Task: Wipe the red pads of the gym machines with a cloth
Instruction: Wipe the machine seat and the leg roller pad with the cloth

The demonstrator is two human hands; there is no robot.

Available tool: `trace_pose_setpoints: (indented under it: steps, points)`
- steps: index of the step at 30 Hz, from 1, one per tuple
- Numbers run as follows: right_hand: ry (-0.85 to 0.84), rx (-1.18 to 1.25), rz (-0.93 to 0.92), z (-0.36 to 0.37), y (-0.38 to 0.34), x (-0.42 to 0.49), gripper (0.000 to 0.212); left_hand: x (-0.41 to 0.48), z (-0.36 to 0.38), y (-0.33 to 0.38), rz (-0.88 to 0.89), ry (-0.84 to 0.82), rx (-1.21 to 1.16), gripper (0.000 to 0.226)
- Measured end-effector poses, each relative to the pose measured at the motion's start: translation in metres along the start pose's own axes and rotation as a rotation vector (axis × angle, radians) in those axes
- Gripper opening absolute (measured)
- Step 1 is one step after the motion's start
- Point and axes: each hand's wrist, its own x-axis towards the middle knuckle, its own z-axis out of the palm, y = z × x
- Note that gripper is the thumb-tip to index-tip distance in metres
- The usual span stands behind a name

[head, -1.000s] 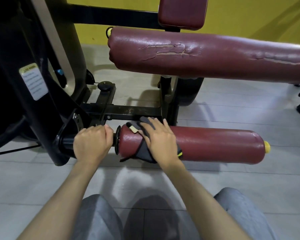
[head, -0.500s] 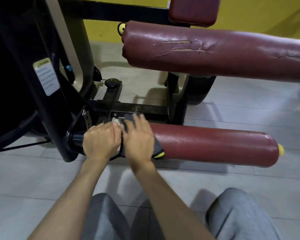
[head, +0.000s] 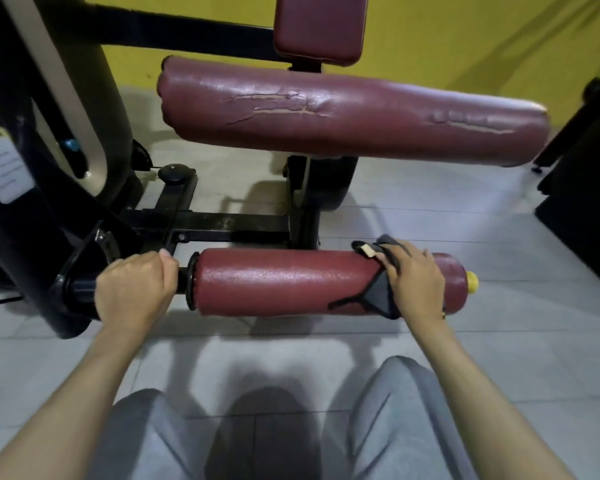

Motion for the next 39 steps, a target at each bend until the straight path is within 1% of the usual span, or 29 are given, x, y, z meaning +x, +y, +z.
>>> trace_pose_setpoints:
  steps: [3,5,7,9,12,14,16,17,18,19,22,23,24,27,29,32,34,35,37,39]
  points:
    - [-0.017,-0.021,0.174,-0.019,0.068,0.007,0.035,0.0,-0.002,0.003,-0.028,-0.017,-0.024,0.054]
    - [0.001,0.007,0.333,-0.018,0.074,0.013,0.034,0.001,-0.001,0.004,-0.03,-0.021,-0.033,0.053]
    - [0.033,0.009,0.427,-0.013,0.052,0.015,0.034,0.003,-0.001,0.004,-0.046,-0.046,-0.034,0.053]
    - [0.065,0.025,0.385,-0.007,0.018,0.014,0.033,0.002,-0.001,0.004,-0.057,-0.06,-0.036,0.052]
    - [0.056,0.071,0.188,0.005,-0.045,0.003,0.031,0.003,-0.002,0.005,-0.033,-0.046,-0.028,0.05]
    - [0.044,0.126,0.064,0.014,-0.074,-0.007,0.028,0.0,-0.004,0.005,-0.005,-0.035,-0.023,0.049]
    - [0.034,0.125,-0.087,0.015,-0.071,-0.008,0.029,-0.001,-0.004,0.001,0.027,-0.021,-0.012,0.048]
    - [0.03,0.065,-0.155,0.013,-0.056,-0.005,0.03,-0.001,-0.004,0.0,0.044,-0.023,-0.01,0.049]
    - [0.019,0.006,-0.171,0.007,-0.038,-0.002,0.032,-0.001,-0.004,-0.001,0.056,-0.029,-0.007,0.05]
    - [0.011,-0.023,-0.11,0.001,-0.016,0.003,0.033,-0.001,-0.004,-0.002,0.065,-0.031,-0.001,0.05]
    - [-0.029,-0.008,0.246,-0.015,0.043,0.016,0.032,-0.001,-0.003,0.0,0.073,-0.002,0.013,0.046]
    - [-0.042,-0.009,0.318,-0.017,0.053,0.019,0.032,-0.001,-0.002,0.001,0.066,0.007,0.017,0.045]
    - [-0.044,-0.008,0.351,-0.016,0.055,0.019,0.032,0.0,-0.002,0.002,0.058,0.011,0.017,0.044]
    - [0.016,0.003,0.337,-0.013,0.025,0.015,0.03,0.001,-0.001,0.002,0.023,0.001,0.0,0.044]
    - [0.049,0.034,0.261,-0.007,-0.013,0.008,0.028,0.001,-0.001,0.002,0.018,-0.003,-0.003,0.044]
    - [0.031,0.061,0.108,0.01,-0.077,-0.002,0.027,0.001,-0.001,0.003,0.033,0.0,0.003,0.044]
    - [-0.033,-0.001,0.008,0.018,-0.112,0.007,0.029,0.001,0.001,0.001,0.038,0.005,0.012,0.046]
    - [-0.118,-0.032,-0.02,0.021,-0.121,0.018,0.032,0.001,0.001,0.0,0.033,0.006,0.014,0.047]
    - [-0.374,-0.062,-0.002,0.029,-0.127,0.053,0.038,0.001,0.003,-0.002,0.023,0.007,0.01,0.048]
    - [-0.656,-0.042,0.134,0.034,-0.123,0.09,0.048,0.001,0.004,-0.003,0.033,0.01,0.002,0.049]
